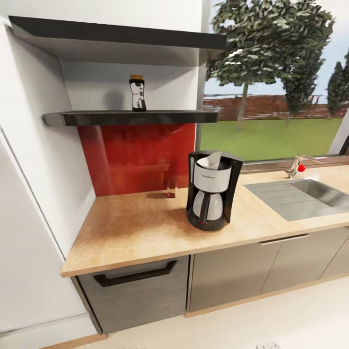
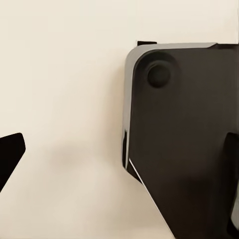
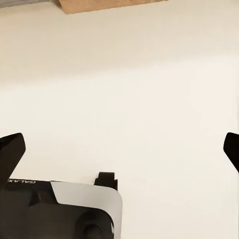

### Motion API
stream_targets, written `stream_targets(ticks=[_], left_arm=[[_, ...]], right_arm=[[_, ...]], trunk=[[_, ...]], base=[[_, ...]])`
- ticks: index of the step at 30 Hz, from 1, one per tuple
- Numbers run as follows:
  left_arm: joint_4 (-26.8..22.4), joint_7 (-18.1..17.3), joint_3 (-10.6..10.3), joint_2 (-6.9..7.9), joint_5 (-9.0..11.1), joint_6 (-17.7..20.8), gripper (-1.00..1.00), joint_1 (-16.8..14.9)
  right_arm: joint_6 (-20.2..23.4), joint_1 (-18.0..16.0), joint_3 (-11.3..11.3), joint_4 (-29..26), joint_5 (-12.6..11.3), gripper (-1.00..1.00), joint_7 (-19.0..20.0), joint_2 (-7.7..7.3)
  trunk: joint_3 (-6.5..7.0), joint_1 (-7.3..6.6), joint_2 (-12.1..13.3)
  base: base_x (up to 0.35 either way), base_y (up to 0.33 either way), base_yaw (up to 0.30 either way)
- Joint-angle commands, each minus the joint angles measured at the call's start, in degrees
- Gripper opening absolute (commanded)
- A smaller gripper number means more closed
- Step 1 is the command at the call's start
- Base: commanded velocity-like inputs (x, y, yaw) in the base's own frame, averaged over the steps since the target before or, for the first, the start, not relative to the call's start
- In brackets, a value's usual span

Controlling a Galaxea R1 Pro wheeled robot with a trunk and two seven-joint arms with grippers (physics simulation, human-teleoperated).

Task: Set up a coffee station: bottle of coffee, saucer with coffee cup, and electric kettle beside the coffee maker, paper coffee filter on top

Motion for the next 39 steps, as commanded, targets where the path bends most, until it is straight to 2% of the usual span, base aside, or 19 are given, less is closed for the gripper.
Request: stream_targets(ticks=[1,8,21,39], left_arm=[[-0.10,0.04,0.02,0.00,0.22,-0.20,1.00,-0.06],[-1.40,0.12,0.25,0.03,0.27,-0.09,1.00,-0.06],[-1.63,0.13,0.45,0.08,0.31,-0.16,1.00,-0.06],[-1.71,0.13,0.18,0.17,0.31,-0.85,1.00,-0.06]], right_arm=[[-0.19,-0.04,0.46,0.04,-0.59,1.00,0.25,-0.03],[-0.19,-0.04,0.47,0.04,-0.53,1.00,0.23,-0.03],[-0.19,-0.04,0.49,0.04,-0.30,1.00,0.21,-0.10],[-0.19,-0.04,0.49,0.04,-0.26,1.00,0.19,-0.12]], trunk=[[-0.12,0.03,-0.12],[-0.11,0.03,-0.12],[-0.11,0.03,-0.12],[-0.11,0.03,-0.12]], base=[[0.000,-0.272,0.267],[0.018,-0.272,0.225],[0.114,-0.271,0.025],[0.058,-0.236,0.260]])
